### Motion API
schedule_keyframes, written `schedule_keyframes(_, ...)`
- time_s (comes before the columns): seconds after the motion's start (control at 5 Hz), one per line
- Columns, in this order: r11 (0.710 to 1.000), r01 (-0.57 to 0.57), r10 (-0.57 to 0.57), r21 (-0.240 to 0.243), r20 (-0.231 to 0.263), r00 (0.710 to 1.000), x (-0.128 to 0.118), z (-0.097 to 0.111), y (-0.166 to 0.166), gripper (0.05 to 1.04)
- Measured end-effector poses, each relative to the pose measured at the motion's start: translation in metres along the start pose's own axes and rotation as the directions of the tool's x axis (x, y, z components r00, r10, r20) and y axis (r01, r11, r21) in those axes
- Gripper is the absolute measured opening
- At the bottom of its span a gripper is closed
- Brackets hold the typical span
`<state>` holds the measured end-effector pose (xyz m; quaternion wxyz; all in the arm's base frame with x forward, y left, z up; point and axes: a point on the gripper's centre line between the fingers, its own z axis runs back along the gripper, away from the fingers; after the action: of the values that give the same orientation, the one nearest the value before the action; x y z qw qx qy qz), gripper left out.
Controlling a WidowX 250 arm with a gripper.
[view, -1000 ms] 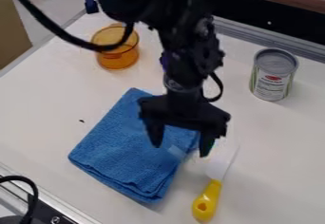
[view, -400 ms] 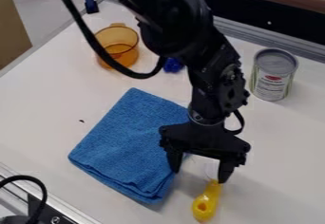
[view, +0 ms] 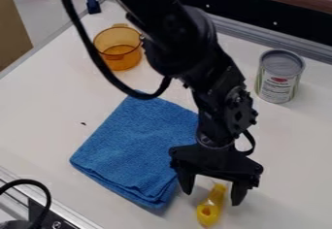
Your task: Moved the yellow knife above the blue cloth
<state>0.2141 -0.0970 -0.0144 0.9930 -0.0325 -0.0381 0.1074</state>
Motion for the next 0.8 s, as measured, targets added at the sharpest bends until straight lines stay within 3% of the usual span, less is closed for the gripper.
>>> schedule_keyframes(0.2, 0.999, 0.008, -0.008, 0.042, -0.013, 1.0, -0.0075, -0.0119, -0.0021, 0.994)
schedule_keyframes(0.4, 0.999, 0.022, -0.022, 0.041, -0.003, 1.0, -0.0044, -0.0152, -0.006, 0.952)
schedule_keyframes(0.8, 0.999, -0.036, 0.037, 0.018, -0.014, 0.999, -0.0023, -0.0177, -0.0095, 0.493)
